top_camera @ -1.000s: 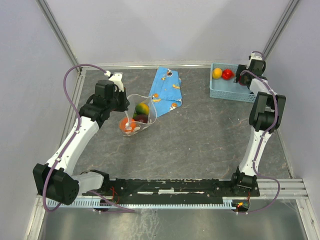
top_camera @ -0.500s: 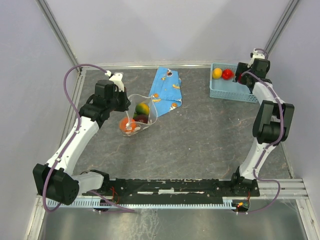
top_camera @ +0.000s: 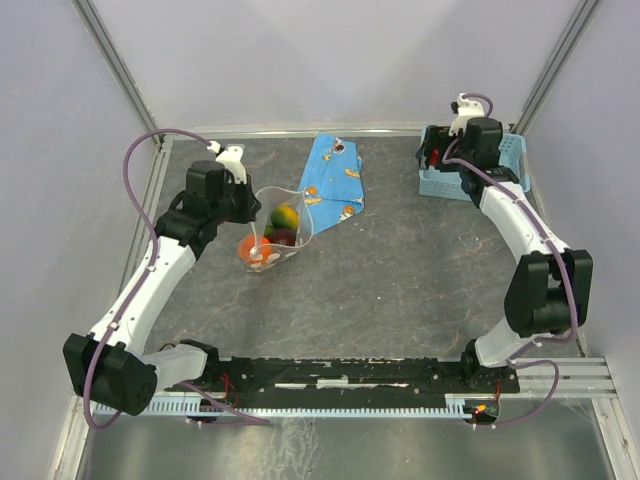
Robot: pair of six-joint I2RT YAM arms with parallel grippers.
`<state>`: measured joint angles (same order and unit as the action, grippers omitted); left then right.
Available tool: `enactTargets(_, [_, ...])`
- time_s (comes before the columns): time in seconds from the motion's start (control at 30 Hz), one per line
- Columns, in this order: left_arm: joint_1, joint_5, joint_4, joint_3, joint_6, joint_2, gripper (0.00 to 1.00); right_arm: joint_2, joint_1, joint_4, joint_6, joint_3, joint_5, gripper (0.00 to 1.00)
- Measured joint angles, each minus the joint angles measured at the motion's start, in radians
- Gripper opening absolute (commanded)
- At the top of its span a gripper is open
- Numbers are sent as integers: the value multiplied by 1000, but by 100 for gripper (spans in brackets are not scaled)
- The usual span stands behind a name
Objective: Place the food in the zip-top bag and seal the zipper
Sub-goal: Pick up the fake fruit from the bin, then place the fake fruit in the zipper food storage bag.
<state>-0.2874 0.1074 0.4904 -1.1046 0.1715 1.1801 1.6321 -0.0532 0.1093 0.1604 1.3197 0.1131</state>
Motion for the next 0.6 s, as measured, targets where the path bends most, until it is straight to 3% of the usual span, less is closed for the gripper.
enactTargets(0.6, [0,20,-31,22,0,-28,3,-269,-343,42,56,-91,69,65])
